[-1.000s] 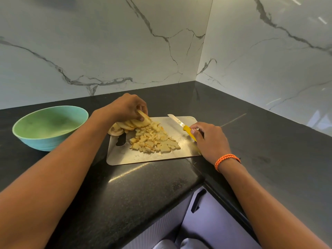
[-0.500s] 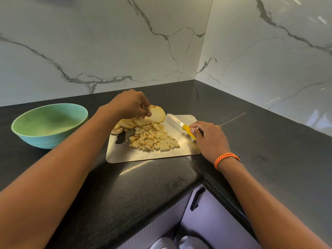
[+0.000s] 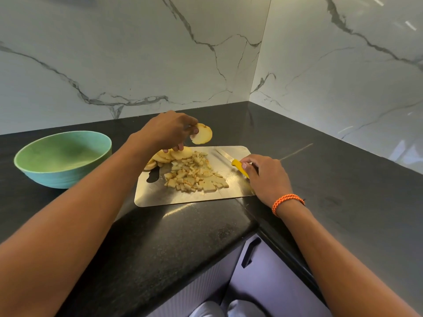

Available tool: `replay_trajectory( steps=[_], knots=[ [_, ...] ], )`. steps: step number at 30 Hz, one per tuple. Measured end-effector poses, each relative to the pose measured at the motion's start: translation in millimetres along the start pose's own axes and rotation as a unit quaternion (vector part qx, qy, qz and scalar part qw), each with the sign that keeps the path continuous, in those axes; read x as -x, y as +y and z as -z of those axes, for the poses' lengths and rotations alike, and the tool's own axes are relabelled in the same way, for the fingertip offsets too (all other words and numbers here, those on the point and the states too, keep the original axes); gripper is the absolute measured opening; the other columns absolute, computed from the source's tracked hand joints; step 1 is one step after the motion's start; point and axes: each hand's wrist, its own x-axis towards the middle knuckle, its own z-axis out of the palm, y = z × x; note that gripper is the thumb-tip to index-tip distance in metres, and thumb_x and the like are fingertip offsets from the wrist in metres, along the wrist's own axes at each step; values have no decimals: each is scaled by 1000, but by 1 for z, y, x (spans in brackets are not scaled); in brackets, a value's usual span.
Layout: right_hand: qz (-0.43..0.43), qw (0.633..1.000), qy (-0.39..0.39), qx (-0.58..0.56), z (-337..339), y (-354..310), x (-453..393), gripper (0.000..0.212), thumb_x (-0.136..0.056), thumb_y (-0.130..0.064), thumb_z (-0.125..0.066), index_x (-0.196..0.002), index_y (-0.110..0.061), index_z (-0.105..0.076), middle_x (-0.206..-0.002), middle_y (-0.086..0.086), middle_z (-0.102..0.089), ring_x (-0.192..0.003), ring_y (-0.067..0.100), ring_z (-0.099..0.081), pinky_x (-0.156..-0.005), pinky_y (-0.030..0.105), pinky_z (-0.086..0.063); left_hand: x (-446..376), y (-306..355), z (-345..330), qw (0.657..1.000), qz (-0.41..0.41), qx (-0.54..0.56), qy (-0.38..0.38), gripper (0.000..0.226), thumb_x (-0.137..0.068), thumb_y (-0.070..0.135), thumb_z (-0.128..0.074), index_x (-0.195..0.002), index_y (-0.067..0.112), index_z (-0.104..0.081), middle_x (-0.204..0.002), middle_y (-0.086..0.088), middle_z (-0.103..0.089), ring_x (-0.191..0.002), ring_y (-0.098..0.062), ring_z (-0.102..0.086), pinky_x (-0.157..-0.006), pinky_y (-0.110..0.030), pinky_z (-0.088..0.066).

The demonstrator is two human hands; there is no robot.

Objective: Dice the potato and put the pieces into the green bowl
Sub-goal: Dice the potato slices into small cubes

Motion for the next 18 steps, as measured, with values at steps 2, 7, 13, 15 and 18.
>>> replay_trajectory(
  steps=[2,7,13,15,18],
  knots=[
    [-5,1000,10,-2,0,-1,0,24,-106,-32,-54,-119,-26,-73,-110,-3,-73,-95,16,-63,-87,40,-58,0,0,0,999,-23,-32,28,22,-108,33,-57,-128,26,-64,-90,0,-78,-65,-14,-76,-54,-36,-61],
    [-46,995,83,2,4,0,-1,24,-105,-33,-54,-116,-24,-74,-101,-2,-74,-87,15,-63,-79,38,-57,1,27,-14,978,-72,-48,188,23,-104,39,-63,-104,25,-82,-75,5,-73,-63,-15,-65,-60,-29,-50],
    [-81,989,121,4,8,1,0,21,-104,-31,-56,-108,-22,-75,-95,-2,-73,-83,14,-61,-74,31,-50,3,60,-44,984,-122,-121,38,45,-89,61,-76,-123,32,-77,-109,12,-76,-85,-9,-65,-65,-25,-48],
    [-74,991,107,3,8,-1,1,22,-103,-33,-58,-111,-21,-75,-97,0,-74,-87,16,-63,-77,32,-52,2,58,-44,987,-114,-112,31,51,-86,62,-77,-127,32,-75,-110,11,-77,-90,-10,-67,-69,-27,-53],
    [-66,995,68,34,5,-5,3,29,-99,-41,-64,-120,-23,-73,-103,4,-74,-96,23,-67,-87,41,-58,0,55,-45,992,-76,-73,63,37,-94,54,-73,-119,27,-80,-111,8,-78,-89,-10,-70,-76,-33,-60]
  ],
)
